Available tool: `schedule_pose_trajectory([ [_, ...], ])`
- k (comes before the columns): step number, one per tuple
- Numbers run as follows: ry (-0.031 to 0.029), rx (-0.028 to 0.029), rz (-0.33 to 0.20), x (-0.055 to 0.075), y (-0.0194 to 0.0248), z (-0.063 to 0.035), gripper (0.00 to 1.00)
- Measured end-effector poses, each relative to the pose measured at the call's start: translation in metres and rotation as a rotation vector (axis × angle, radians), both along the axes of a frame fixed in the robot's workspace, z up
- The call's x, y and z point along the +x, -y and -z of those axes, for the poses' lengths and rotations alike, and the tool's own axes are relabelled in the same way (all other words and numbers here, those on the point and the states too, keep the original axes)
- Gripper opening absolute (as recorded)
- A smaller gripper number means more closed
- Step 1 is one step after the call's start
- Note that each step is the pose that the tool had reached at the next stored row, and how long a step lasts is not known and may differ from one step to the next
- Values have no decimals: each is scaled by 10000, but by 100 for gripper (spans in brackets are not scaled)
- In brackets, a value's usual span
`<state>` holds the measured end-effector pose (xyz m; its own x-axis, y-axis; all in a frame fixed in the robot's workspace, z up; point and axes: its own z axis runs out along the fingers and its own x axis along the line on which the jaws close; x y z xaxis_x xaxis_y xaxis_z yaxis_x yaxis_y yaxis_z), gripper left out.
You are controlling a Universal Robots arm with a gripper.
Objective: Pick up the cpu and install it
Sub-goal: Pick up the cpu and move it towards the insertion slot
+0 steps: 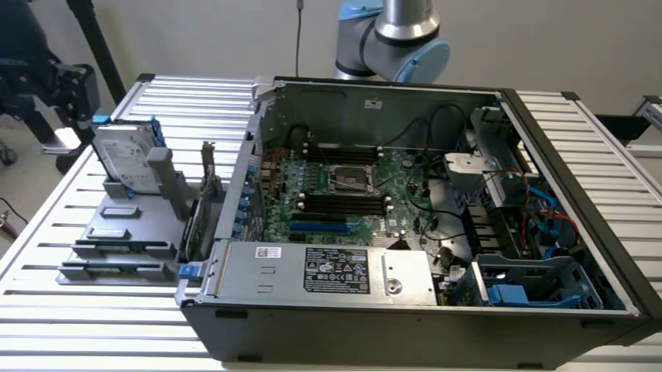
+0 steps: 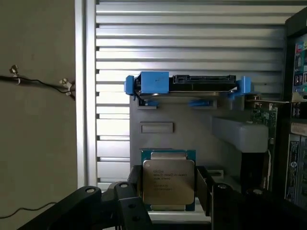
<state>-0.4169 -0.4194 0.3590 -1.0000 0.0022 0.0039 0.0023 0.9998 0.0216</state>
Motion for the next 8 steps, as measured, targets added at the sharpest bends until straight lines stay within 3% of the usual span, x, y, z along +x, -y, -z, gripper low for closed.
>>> schedule_pose_trajectory([
  [8, -63, 18, -68, 301, 0, -256, 55],
])
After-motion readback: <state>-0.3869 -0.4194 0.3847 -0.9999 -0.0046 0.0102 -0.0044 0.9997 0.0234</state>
